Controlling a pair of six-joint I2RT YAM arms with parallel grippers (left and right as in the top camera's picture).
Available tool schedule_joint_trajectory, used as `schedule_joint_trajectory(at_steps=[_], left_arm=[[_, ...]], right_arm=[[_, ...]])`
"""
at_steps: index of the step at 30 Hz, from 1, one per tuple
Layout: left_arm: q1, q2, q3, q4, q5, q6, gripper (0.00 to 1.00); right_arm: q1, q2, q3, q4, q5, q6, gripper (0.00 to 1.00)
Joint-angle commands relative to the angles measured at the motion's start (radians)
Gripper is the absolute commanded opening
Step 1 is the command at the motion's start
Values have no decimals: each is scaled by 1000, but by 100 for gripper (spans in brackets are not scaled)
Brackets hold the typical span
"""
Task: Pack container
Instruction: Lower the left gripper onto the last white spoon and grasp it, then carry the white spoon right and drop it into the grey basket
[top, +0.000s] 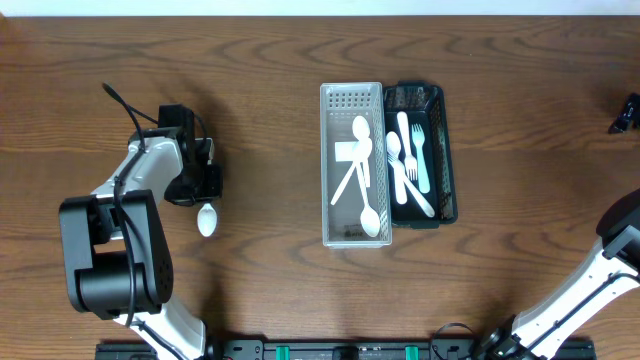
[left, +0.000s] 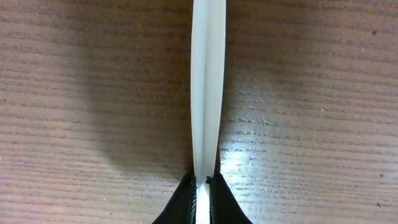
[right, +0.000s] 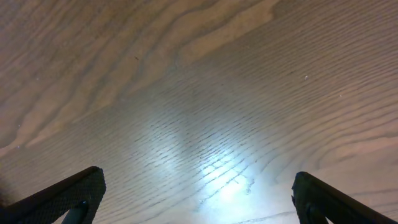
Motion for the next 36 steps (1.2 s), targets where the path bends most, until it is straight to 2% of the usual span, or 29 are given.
schedule_joint_trajectory(at_steps=[1, 5, 8, 15, 19, 23, 31, 34, 36], left_arm=[[4, -7, 59, -21, -4, -13, 6], [3, -43, 140, -73, 26, -42, 6], [-2, -86, 216, -121, 138, -56, 6], [-121, -217, 290, -126, 391, -262, 6], [-252, -267, 290, -98, 400, -426, 6], [-372, -273, 290, -62, 399, -528, 6], [-502, -267, 290, -16, 394, -532, 6], [-523, -267, 290, -5, 392, -532, 24], [-529, -267, 290, 2, 391, -532, 25]], right_arm=[[-11, 6, -1, -1, -4, -14, 99], [-11, 6, -1, -1, -4, -14, 99], [-11, 6, -1, -1, -4, -14, 99], [-11, 6, -1, -1, -4, -14, 99], [-11, 6, -1, -1, -4, -14, 99], [-11, 6, -1, -1, -4, -14, 99], [-11, 6, -1, -1, -4, -14, 99], [-11, 6, -1, -1, -4, -14, 99], [-11, 6, -1, -1, -4, -14, 99]])
